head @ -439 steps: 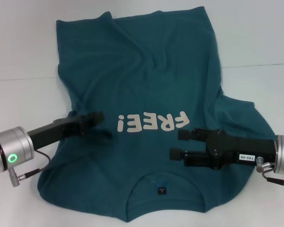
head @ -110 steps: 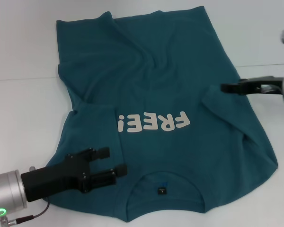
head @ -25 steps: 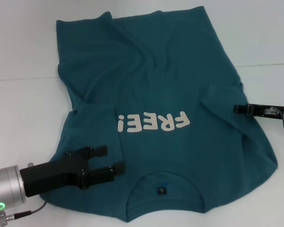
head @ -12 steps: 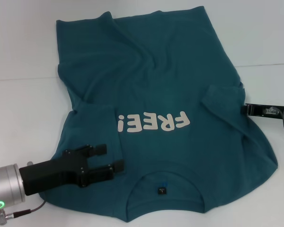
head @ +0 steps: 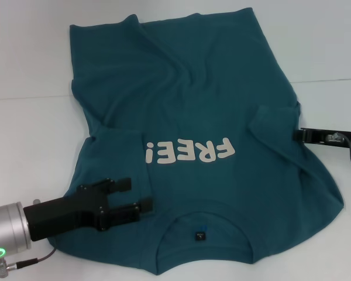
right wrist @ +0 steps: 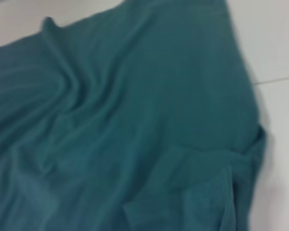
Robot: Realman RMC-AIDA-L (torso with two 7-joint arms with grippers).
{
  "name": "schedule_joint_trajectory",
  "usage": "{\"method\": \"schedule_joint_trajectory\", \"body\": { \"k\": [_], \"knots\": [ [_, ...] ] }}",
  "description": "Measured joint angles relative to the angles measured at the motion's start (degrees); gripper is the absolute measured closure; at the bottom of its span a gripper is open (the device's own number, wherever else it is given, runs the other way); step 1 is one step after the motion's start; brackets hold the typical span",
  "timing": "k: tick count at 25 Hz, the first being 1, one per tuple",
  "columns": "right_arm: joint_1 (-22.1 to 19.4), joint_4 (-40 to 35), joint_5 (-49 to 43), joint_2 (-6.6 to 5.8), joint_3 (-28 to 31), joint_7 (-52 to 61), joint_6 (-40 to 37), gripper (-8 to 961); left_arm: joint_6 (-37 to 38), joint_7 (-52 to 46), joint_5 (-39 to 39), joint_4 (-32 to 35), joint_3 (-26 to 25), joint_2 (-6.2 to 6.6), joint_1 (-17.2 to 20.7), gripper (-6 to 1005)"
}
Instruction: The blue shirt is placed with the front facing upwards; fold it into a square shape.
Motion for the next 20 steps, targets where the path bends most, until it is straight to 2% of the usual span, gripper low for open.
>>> {"method": "schedule_joint_trajectory", "body": {
  "k": [5,20],
  "knots": [
    [-0.53,-0.19,4.67,-0.12,0.02,-4.67,-6.0,950,0.0,0.0,-0.32,0.05,0.0,0.0,0.0,121],
    [-0.76,-1.05,5.14,0.35,-0.36,-6.79,-16.62,949,-0.09,0.33,-0.53,0.71,0.0,-0.23,0.0,121]
  ]
}}
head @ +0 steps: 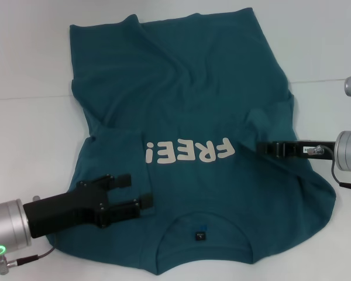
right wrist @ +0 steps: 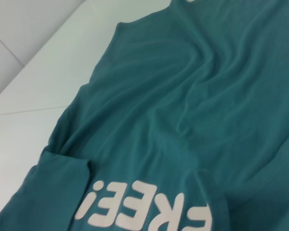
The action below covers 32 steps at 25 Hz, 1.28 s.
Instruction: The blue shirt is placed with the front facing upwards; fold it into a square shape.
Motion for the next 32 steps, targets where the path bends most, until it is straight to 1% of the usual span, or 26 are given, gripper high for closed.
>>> {"method": "schedule_joint_trajectory", "body": {
  "k": [8,13,18,23,25,29,32],
  "knots": [
    [-1.92,-1.96,-0.25,-0.07,-0.02,-0.08,-3.35,943,0.02,-0.01,-0.01,-0.29,0.0,-0.19,0.02,121],
    [-3.43,-2.43,-0.65,-0.83,-0.1,-1.15,-6.95,938,0.19,-0.28,-0.06,-0.47,0.0,-0.27,0.13,121],
    [-5.69,-4.68,0.18,-1.37,0.48,-1.13,-10.02,763,0.52,-0.3,-0.14,-0.54,0.0,-0.36,0.18,122],
    [-8.17,-6.63,3.59,-1.61,1.18,-1.21,-11.02,515,0.63,-0.55,-0.74,-0.54,0.01,-0.37,0.26,121],
    [-8.7,-7.1,4.2,-1.69,1.51,-1.81,-11.94,430,0.42,-1.23,-0.78,-0.37,0.0,-0.33,0.34,121],
    [-8.9,-7.37,4.47,-1.56,3.05,-4.24,-14.42,260,0.05,-1.99,-0.73,-0.12,-0.48,-0.22,0.53,121],
    [-8.91,-7.29,4.99,-1.25,3.52,-5.81,-15.53,184,-0.29,-3.16,0.25,0.06,-2.4,-0.04,0.84,122]
  ]
}}
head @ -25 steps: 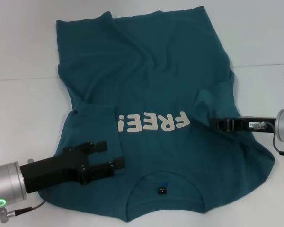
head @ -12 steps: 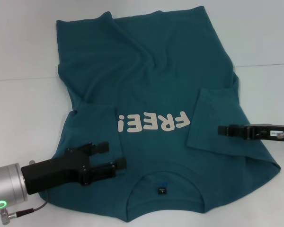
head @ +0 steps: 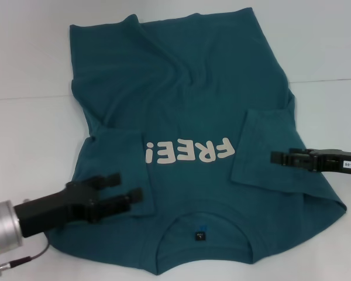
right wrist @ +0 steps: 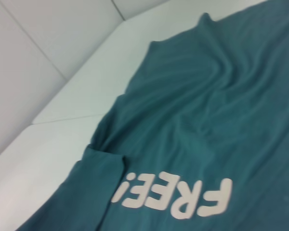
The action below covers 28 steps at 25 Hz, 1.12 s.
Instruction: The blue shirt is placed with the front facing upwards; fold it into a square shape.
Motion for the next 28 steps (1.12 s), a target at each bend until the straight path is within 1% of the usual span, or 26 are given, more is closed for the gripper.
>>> {"method": "schedule_joint_trajectory", "body": {
  "k": [4,10,15,20,25,28],
  "knots": [
    [0.07,0.46,2.02,0.26,0.09,-2.33,-1.18,119,-1.85,-3.6,1.97,2.07,-2.72,0.22,1.22,122],
    [0.7,0.67,3.27,0.62,0.27,-2.45,-1.45,22,-4.11,-10.75,7.42,6.88,-5.7,0.27,3.22,122],
    [1.02,0.7,4.33,0.88,0.45,-1.82,-1.26,28,-4.57,-14.82,12.17,9.5,-9.83,0.55,4.32,122],
    [1.42,0.71,4.47,0.9,0.48,-1.56,-1.07,27,-4.91,-15.64,16.02,9.82,-13.21,1.02,4.59,121],
    [1.49,0.71,4.42,0.66,0.48,-0.93,-0.77,26,-4.97,-15.65,18.06,9.36,-13.49,1.03,4.7,121],
    [1.31,0.7,4.42,0.46,0.49,-0.74,-0.74,26,-4.94,-15.38,18.19,9.09,-12.9,0.81,4.84,121]
  ]
}}
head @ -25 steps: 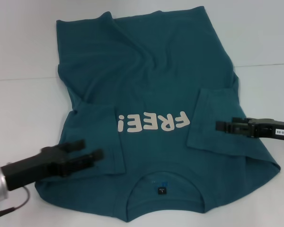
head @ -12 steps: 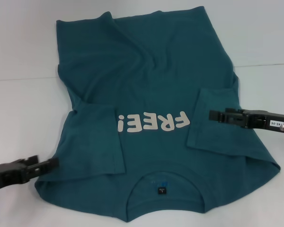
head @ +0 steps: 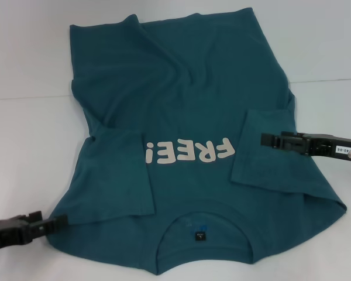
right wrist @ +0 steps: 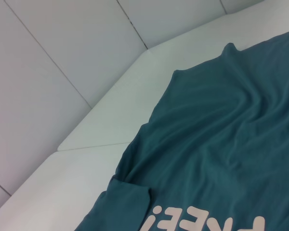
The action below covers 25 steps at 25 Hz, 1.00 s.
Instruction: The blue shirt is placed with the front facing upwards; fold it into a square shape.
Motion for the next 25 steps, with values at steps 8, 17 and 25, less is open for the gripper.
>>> {"method": "schedule_joint_trajectory", "body": {
  "k": [8,17,25],
  "knots": [
    [-0.23,0.0,-0.16,-0.37,0.0,0.51,-0.27,27,0.02,0.25,1.64,-0.79,1.7,-0.29,0.17,122],
    [-0.38,0.01,-0.08,-0.64,-0.01,0.7,-0.64,27,0.56,0.28,2.31,-0.89,2.87,-0.59,-0.06,122],
    [-0.42,-0.1,-0.04,-0.7,-0.01,1.21,-0.71,28,0.59,0.2,2.35,-0.9,4.11,-0.8,-1.57,121]
  ]
}}
